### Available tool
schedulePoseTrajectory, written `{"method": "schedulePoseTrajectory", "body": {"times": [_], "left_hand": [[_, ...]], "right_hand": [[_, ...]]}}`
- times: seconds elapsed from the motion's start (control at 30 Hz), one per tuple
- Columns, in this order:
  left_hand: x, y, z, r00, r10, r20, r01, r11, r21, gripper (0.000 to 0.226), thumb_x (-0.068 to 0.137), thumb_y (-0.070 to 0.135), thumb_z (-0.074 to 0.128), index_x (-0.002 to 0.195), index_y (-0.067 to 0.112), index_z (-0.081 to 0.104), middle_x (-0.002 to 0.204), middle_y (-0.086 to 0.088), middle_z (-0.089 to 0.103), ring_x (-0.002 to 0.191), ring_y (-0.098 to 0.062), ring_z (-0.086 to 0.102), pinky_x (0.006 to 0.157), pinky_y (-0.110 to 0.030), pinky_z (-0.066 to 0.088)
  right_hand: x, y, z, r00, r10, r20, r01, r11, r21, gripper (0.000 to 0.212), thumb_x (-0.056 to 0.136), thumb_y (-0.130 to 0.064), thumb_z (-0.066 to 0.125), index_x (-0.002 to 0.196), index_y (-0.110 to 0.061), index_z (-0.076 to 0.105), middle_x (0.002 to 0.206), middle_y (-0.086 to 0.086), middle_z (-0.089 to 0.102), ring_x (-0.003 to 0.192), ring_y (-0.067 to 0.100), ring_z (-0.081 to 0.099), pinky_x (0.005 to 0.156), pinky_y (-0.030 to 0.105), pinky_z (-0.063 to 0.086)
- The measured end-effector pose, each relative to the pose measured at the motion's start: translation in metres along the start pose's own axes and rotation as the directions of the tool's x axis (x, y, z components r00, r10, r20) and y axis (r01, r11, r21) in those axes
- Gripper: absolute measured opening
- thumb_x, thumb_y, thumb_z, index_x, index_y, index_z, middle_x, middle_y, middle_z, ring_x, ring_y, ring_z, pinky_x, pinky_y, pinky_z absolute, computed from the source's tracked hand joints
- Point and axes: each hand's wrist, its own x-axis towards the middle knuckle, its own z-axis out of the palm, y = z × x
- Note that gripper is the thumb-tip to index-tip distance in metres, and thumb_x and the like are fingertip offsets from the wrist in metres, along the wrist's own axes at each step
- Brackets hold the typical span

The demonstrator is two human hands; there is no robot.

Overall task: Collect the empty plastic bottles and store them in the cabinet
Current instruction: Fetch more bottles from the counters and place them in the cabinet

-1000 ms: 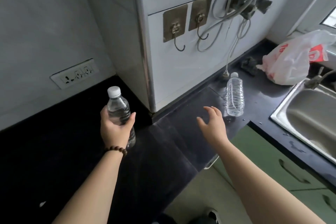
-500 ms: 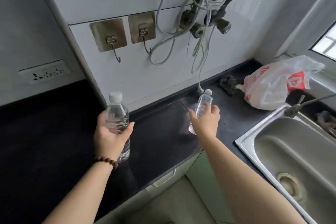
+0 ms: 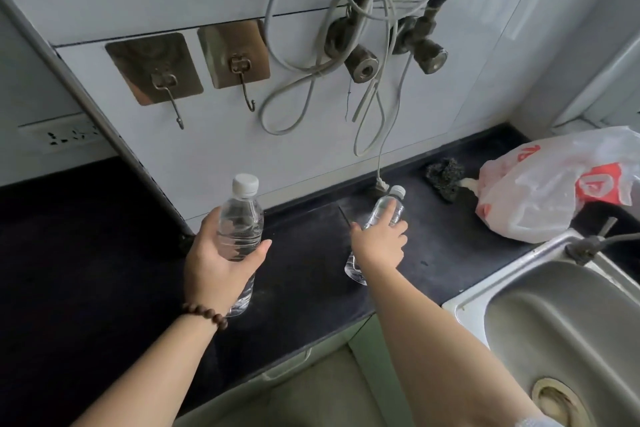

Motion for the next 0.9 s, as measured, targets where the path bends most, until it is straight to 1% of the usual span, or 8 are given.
{"method": "schedulePoseTrajectory", "body": {"times": [0.07,0.2,0.33,0.43,0.57,0.7,0.77,0.9], "left_hand": [[-0.003,-0.001,0.002,1.000,-0.005,-0.006,0.005,1.000,0.008,0.070,0.059,0.038,0.087,0.119,0.037,0.051,0.106,0.009,0.066,0.094,-0.014,0.066,0.086,-0.030,0.051],[-0.012,0.001,0.004,0.999,-0.014,-0.030,0.014,1.000,0.003,0.064,0.060,0.032,0.088,0.111,0.044,0.051,0.097,0.022,0.063,0.089,0.002,0.062,0.080,-0.017,0.046],[-0.022,0.002,-0.002,0.998,-0.035,-0.047,0.036,0.999,0.014,0.063,0.061,0.035,0.087,0.110,0.046,0.051,0.095,0.019,0.064,0.089,-0.005,0.064,0.080,-0.022,0.047],[-0.026,0.002,-0.012,0.997,-0.052,-0.060,0.054,0.998,0.025,0.063,0.061,0.037,0.086,0.111,0.048,0.049,0.094,0.023,0.064,0.088,-0.002,0.065,0.077,-0.020,0.048],[-0.030,0.000,-0.031,0.991,-0.092,-0.101,0.096,0.995,0.034,0.065,0.063,0.037,0.087,0.117,0.044,0.052,0.092,0.024,0.064,0.084,-0.002,0.065,0.076,-0.020,0.048],[-0.042,-0.006,-0.056,0.979,-0.138,-0.148,0.142,0.990,0.019,0.061,0.064,0.040,0.085,0.114,0.047,0.051,0.091,0.020,0.067,0.085,-0.002,0.066,0.078,-0.025,0.051],[-0.052,-0.012,-0.072,0.973,-0.164,-0.162,0.169,0.986,0.014,0.059,0.064,0.041,0.085,0.112,0.047,0.050,0.092,0.017,0.069,0.086,-0.003,0.067,0.077,-0.026,0.053],[-0.081,-0.026,-0.115,0.949,-0.228,-0.220,0.235,0.972,0.010,0.056,0.065,0.043,0.084,0.112,0.037,0.053,0.094,0.016,0.069,0.086,0.001,0.066,0.076,-0.024,0.053]], "right_hand": [[0.000,-0.003,0.001,1.000,0.022,0.015,-0.022,1.000,-0.012,0.083,0.087,-0.038,0.055,0.149,-0.033,0.000,0.135,0.015,0.030,0.114,0.033,0.039,0.087,0.045,0.044],[0.001,-0.002,-0.001,0.999,0.039,0.032,-0.039,0.999,0.018,0.079,0.087,-0.026,0.050,0.149,-0.034,0.001,0.129,0.013,0.033,0.113,0.032,0.038,0.079,0.041,0.041],[-0.009,0.009,-0.011,0.997,-0.006,0.074,-0.003,0.992,0.127,0.077,0.087,-0.032,0.051,0.149,-0.036,0.006,0.134,0.012,0.036,0.119,0.033,0.043,0.081,0.041,0.039],[-0.036,0.015,-0.017,0.991,-0.105,0.089,0.081,0.969,0.235,0.075,0.084,-0.032,0.050,0.146,-0.043,0.008,0.136,0.006,0.039,0.109,0.030,0.053,0.078,0.038,0.040],[-0.083,0.010,-0.021,0.962,-0.237,0.135,0.179,0.921,0.345,0.073,0.086,-0.039,0.052,0.144,-0.050,0.008,0.142,-0.004,0.036,0.104,0.024,0.056,0.080,0.037,0.045],[-0.125,-0.003,-0.014,0.919,-0.347,0.186,0.244,0.873,0.423,0.077,0.086,-0.033,0.059,0.147,-0.045,0.012,0.147,-0.004,0.035,0.109,0.017,0.052,0.080,0.031,0.040],[-0.149,-0.010,-0.010,0.886,-0.413,0.212,0.288,0.847,0.447,0.078,0.086,-0.029,0.061,0.147,-0.041,0.015,0.148,-0.004,0.034,0.102,0.010,0.048,0.079,0.029,0.039],[-0.205,-0.024,0.002,0.802,-0.540,0.254,0.382,0.792,0.475,0.076,0.085,-0.026,0.062,0.145,-0.043,0.019,0.148,-0.007,0.035,0.097,0.002,0.042,0.078,0.028,0.039]]}}
